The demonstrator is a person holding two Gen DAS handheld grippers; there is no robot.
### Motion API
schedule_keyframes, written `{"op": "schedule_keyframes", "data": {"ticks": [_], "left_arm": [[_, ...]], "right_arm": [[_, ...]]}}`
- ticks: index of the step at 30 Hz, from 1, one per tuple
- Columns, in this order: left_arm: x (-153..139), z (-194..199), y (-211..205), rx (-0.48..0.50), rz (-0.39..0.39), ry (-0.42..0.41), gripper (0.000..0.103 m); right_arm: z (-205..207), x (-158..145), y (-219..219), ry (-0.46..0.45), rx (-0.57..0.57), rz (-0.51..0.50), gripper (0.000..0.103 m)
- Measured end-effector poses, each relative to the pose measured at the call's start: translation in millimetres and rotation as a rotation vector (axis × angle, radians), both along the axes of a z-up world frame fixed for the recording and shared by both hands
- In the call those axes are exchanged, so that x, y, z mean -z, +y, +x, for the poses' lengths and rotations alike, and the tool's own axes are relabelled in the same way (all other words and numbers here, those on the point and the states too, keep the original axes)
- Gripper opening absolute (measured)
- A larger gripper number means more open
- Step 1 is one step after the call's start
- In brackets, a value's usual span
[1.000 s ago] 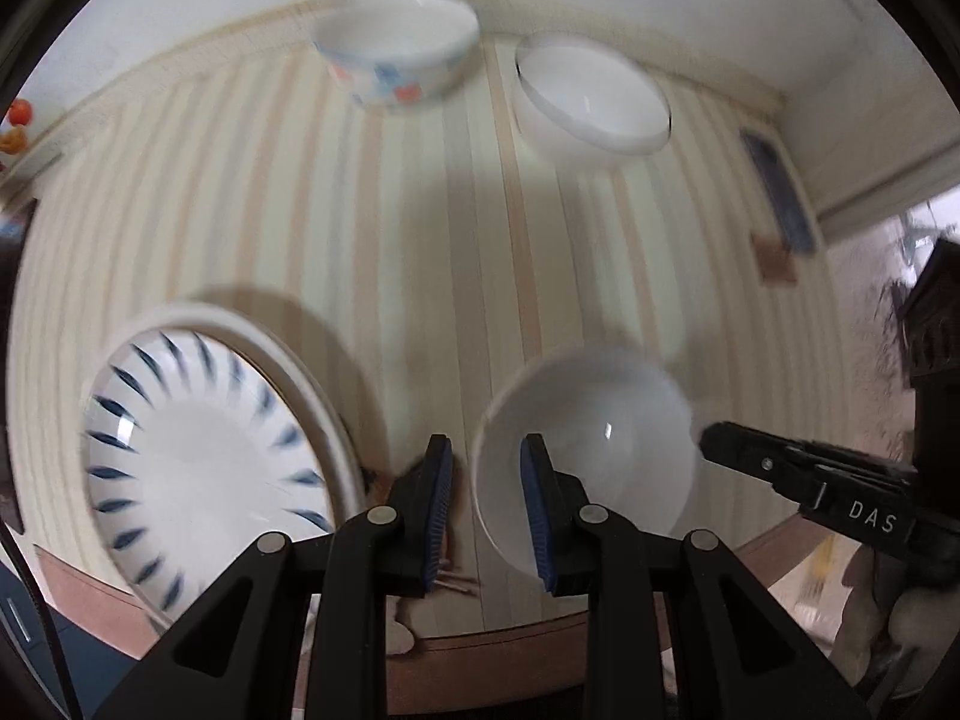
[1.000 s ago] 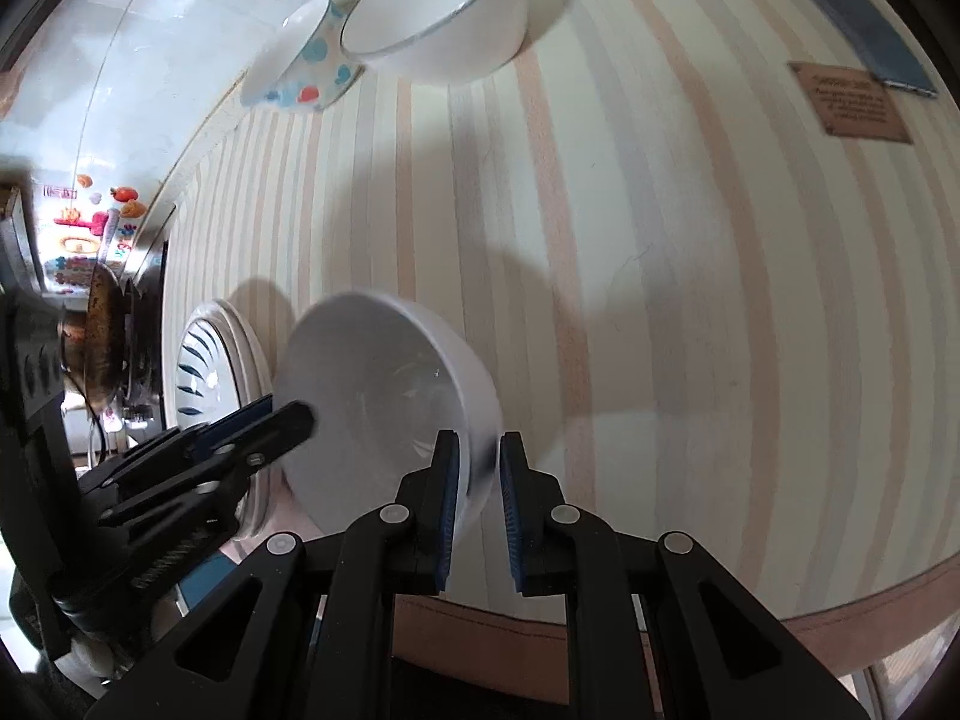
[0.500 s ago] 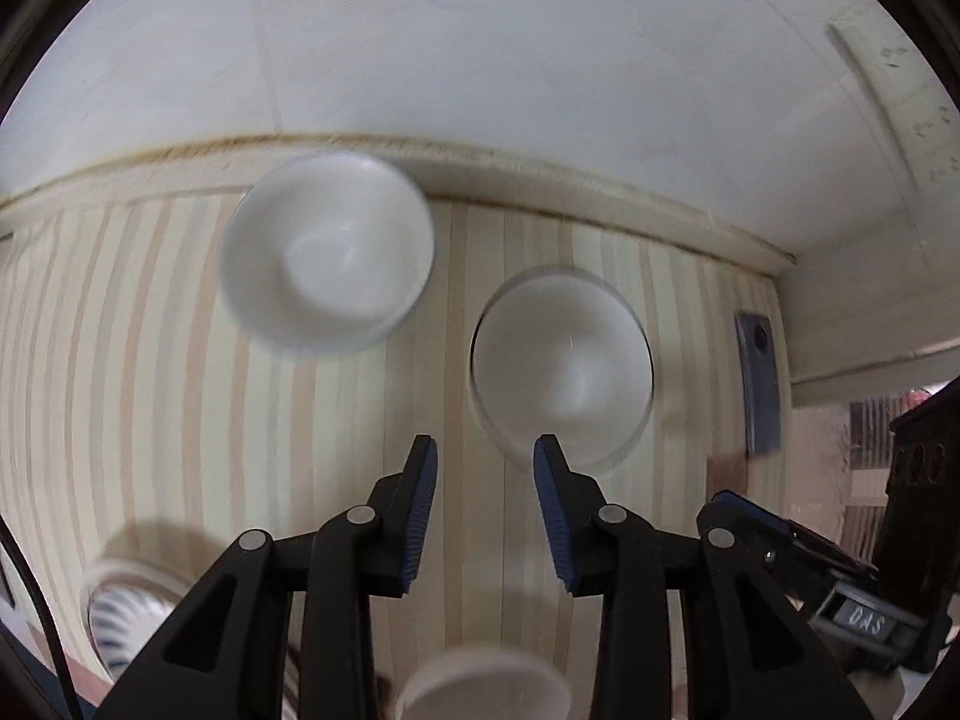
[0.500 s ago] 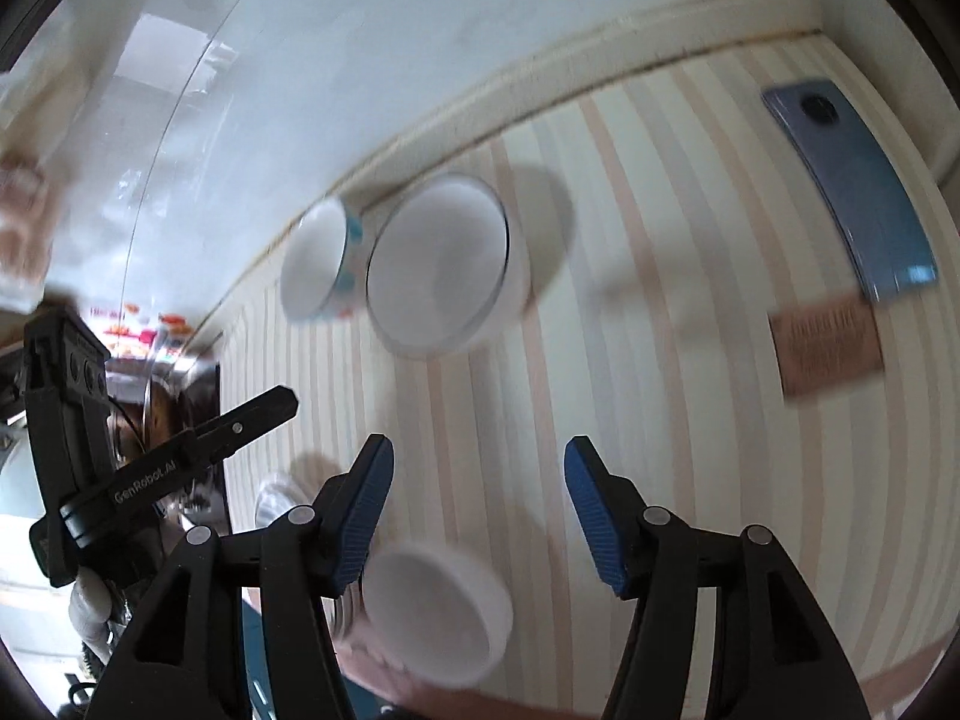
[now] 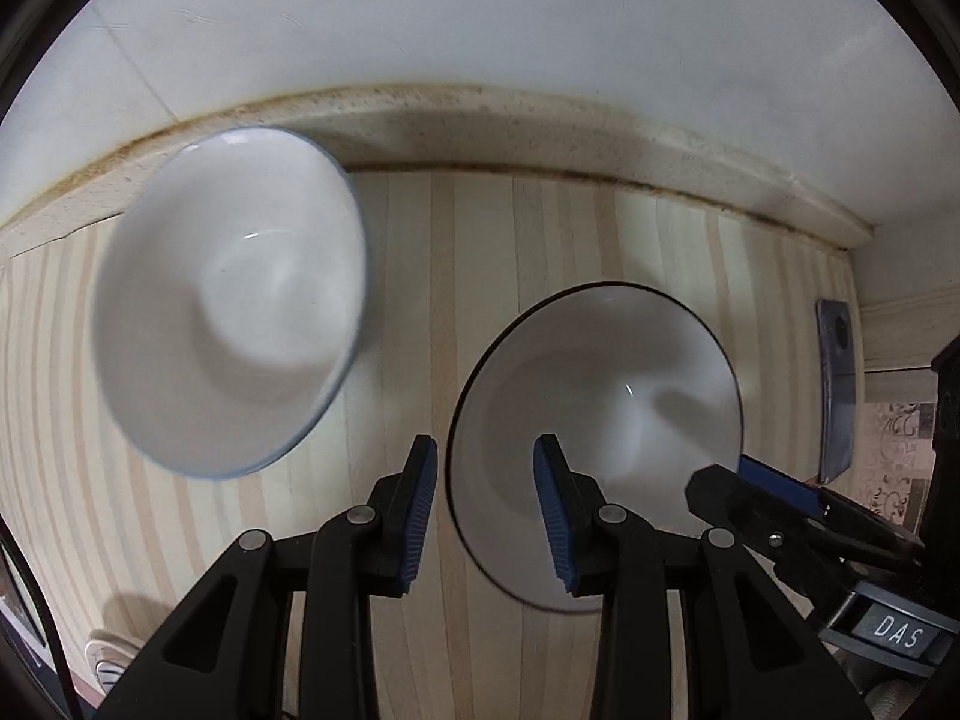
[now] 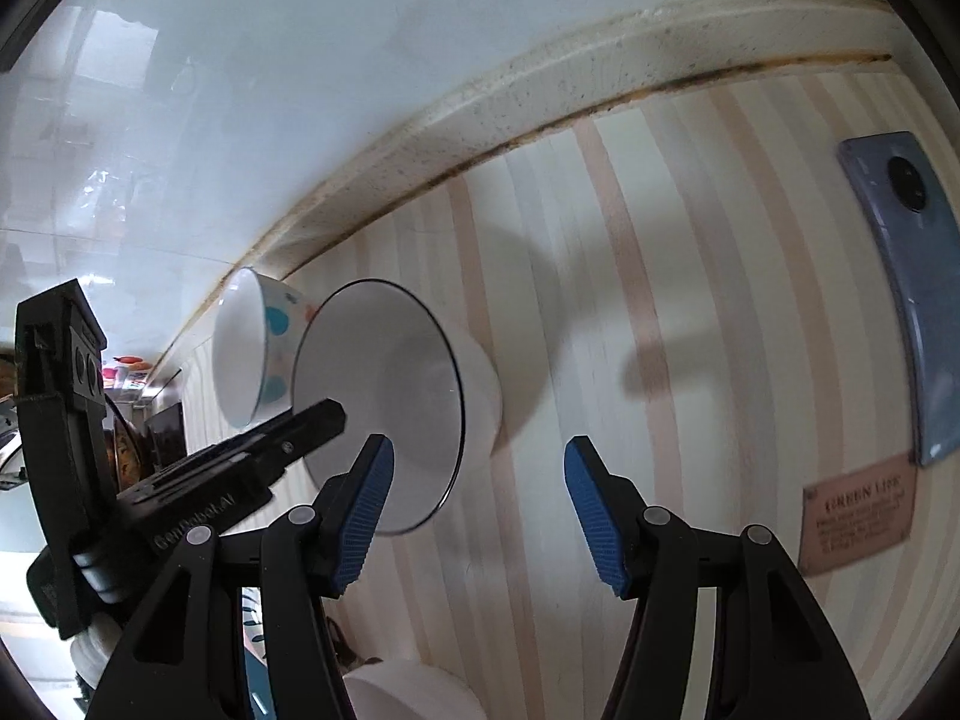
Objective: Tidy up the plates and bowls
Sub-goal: 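Carry the plain white bowl with both tools and nest it into the black-rimmed bowl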
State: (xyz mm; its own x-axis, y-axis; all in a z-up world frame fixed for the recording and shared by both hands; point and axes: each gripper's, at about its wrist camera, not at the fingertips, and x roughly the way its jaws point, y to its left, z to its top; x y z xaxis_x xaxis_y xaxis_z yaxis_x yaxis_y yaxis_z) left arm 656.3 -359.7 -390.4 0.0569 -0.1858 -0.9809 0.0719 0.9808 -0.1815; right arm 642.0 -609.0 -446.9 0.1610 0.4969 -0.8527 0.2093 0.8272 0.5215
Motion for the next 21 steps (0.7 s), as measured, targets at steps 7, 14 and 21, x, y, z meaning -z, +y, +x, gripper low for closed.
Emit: {"op": "schedule_keyframes", "data": {"ticks": [7, 14, 21], "left_arm": [[3, 5, -1, -0.007, -0.008, -0.038, 0.018], [-3, 1, -2, -0.004, -0.003, -0.056, 0.017], [-22, -10, -4, 0.019, -0.013, -0.072, 0.018]], "right_arm": [[11, 21, 7, 0.007, -0.017, 0.003, 0.025], [14, 17, 18, -0.029, -0.048, -0.052, 0.017], [11, 14, 18, -0.018, -0.046, -0.061, 0.016]]}}
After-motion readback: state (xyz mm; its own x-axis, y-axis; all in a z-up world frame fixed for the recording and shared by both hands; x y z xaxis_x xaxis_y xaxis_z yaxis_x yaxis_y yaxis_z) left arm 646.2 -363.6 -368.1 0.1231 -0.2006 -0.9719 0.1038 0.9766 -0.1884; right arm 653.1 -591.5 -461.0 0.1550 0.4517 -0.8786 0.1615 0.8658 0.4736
